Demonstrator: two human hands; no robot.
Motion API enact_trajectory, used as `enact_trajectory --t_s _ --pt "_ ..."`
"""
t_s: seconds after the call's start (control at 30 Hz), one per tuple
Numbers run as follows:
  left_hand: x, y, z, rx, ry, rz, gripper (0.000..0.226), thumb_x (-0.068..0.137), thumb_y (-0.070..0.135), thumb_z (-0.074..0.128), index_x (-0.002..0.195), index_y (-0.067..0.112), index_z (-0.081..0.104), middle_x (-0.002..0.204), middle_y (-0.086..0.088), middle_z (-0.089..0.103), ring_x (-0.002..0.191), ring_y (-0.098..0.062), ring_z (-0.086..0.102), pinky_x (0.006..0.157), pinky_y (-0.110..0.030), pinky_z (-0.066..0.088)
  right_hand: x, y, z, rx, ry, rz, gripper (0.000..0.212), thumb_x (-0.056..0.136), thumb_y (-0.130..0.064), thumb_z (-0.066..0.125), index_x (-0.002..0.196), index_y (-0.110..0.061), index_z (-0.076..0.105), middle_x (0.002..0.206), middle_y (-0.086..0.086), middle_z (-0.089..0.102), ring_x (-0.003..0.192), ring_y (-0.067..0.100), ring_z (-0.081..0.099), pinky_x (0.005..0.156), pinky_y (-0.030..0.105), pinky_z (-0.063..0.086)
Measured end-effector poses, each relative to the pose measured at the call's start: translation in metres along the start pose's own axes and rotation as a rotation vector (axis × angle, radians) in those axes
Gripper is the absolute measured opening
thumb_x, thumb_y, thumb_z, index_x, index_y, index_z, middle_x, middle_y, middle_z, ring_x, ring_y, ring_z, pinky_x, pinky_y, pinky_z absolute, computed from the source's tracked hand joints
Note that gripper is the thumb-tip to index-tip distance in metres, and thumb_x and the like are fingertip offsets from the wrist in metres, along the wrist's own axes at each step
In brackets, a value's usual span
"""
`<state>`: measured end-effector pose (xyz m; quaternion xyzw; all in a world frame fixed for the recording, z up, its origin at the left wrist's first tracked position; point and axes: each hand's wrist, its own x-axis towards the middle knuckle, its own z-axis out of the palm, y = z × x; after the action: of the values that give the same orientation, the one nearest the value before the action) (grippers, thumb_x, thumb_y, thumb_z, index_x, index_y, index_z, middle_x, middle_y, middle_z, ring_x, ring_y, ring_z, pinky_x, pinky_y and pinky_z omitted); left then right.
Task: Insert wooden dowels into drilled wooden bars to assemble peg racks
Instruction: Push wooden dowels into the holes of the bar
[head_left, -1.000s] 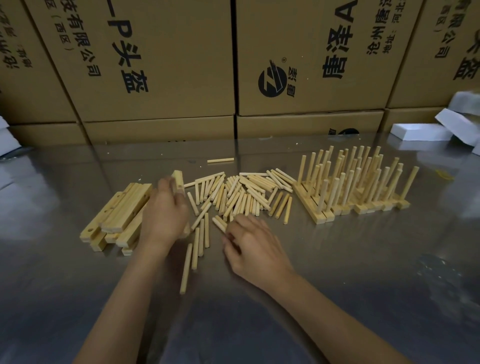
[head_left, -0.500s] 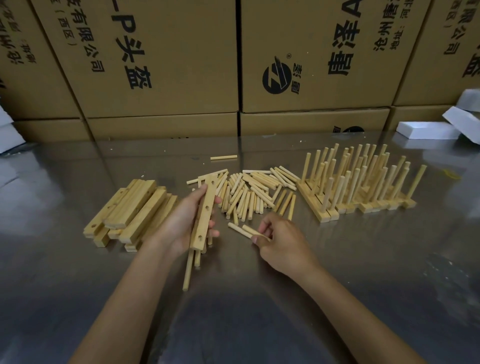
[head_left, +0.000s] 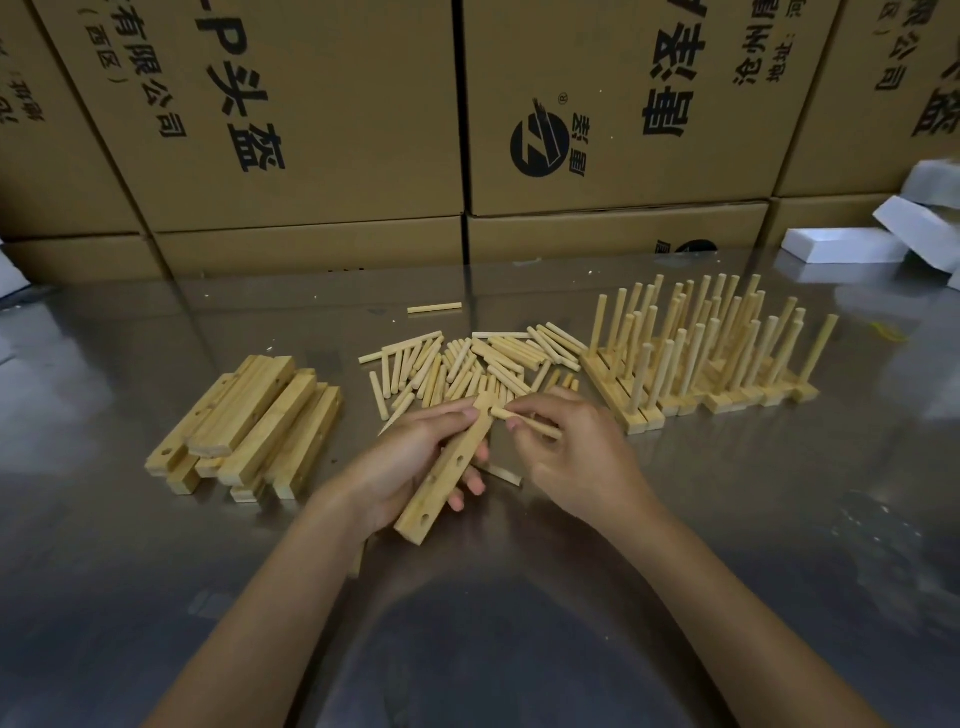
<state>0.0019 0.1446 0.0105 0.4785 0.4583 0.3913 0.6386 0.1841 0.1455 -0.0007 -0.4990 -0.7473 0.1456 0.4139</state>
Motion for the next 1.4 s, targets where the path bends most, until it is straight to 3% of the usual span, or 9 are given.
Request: enact_trajectory --t_s 0.27,0.47,0.63,0.77,0.9,1.07,1.2,1.3,1.4 --pt "0.004 -0.013 0.013 0.068 0.048 0.021 0.037 0.104 0.026 0.050 0.134 0.004 0.055 0.069 -0.011 0.061 0.045 -0.020 0.056 0.039 -0.028 0.048 0.001 0.005 -0.009 -0.063 -0.096 -0.022 0.021 0.093 -0.023 0.063 0.110 -0.017 0.074 0.101 -0.008 0.066 0.096 0.011 0.061 0.083 0.038 0.053" --pt "0.004 -0.014 0.013 0.140 0.019 0.054 0.037 0.105 0.028 0.048 0.141 0.019 0.054 0.071 -0.009 0.061 0.043 -0.017 0.053 0.039 -0.025 0.046 0.001 0.005 -0.008 -0.079 -0.093 -0.056 0.017 0.092 -0.022 0.063 0.104 -0.017 0.074 0.096 -0.009 0.068 0.089 0.010 0.061 0.076 0.030 0.051" --pt "0.006 -0.016 0.011 0.150 0.024 0.059 0.039 0.104 0.028 0.049 0.144 0.024 0.052 0.072 -0.007 0.062 0.046 -0.016 0.050 0.037 -0.023 0.042 0.000 0.010 -0.005 0.022 -0.090 0.083 0.008 0.091 -0.024 0.066 0.090 -0.026 0.074 0.074 -0.017 0.064 0.071 0.001 0.056 0.062 0.027 0.045" --pt "0.007 -0.017 0.009 0.171 0.023 0.053 0.039 0.104 0.030 0.049 0.143 0.025 0.052 0.072 -0.007 0.063 0.047 -0.016 0.050 0.037 -0.024 0.041 -0.001 0.009 -0.001 0.163 -0.064 0.169 0.010 0.090 -0.019 0.068 0.086 -0.023 0.076 0.080 -0.012 0.071 0.081 0.001 0.062 0.073 0.023 0.049" --pt "0.006 -0.014 0.007 0.162 0.020 0.062 0.039 0.104 0.031 0.050 0.142 0.028 0.053 0.073 -0.007 0.062 0.049 -0.016 0.051 0.040 -0.026 0.044 -0.001 0.007 0.001 0.278 -0.058 0.222 0.014 0.091 -0.019 0.068 0.081 -0.027 0.074 0.072 -0.014 0.068 0.073 -0.005 0.060 0.065 0.013 0.043" --pt "0.007 -0.007 0.007 0.120 0.066 0.099 0.038 0.101 0.032 0.055 0.139 0.028 0.058 0.074 -0.009 0.063 0.052 -0.016 0.054 0.047 -0.031 0.052 0.004 0.000 -0.008 0.390 -0.092 0.278 0.007 0.090 -0.026 0.071 0.096 -0.029 0.073 0.073 -0.011 0.069 0.066 0.003 0.062 0.065 0.024 0.048" --pt "0.006 0.001 -0.005 0.059 0.250 0.093 0.034 0.104 0.029 0.050 0.135 0.018 0.058 0.069 -0.006 0.066 0.051 -0.014 0.055 0.041 -0.027 0.046 0.010 0.001 -0.017 0.658 -0.158 0.459 0.034 0.084 -0.021 0.078 0.114 -0.025 0.061 0.079 -0.001 0.072 0.058 0.012 0.065 0.053 0.029 0.053" --pt "0.003 0.007 -0.022 -0.013 0.417 0.096 0.029 0.104 0.032 0.049 0.124 0.017 0.063 0.067 -0.001 0.068 0.049 -0.011 0.055 0.039 -0.023 0.044 0.006 0.006 -0.007 0.411 -0.152 0.419 0.030 0.085 -0.031 0.076 0.111 -0.025 0.062 0.087 -0.007 0.069 0.077 0.009 0.066 0.068 0.024 0.050" --pt "0.003 0.009 -0.029 -0.037 0.513 0.084 0.024 0.103 0.035 0.049 0.113 0.020 0.065 0.065 0.001 0.069 0.049 -0.010 0.055 0.041 -0.022 0.045 -0.007 0.005 0.014 0.040 -0.240 0.138 0.038 0.085 -0.043 0.073 0.119 -0.028 0.068 0.108 -0.010 0.060 0.106 0.008 0.052 0.087 0.025 0.044"
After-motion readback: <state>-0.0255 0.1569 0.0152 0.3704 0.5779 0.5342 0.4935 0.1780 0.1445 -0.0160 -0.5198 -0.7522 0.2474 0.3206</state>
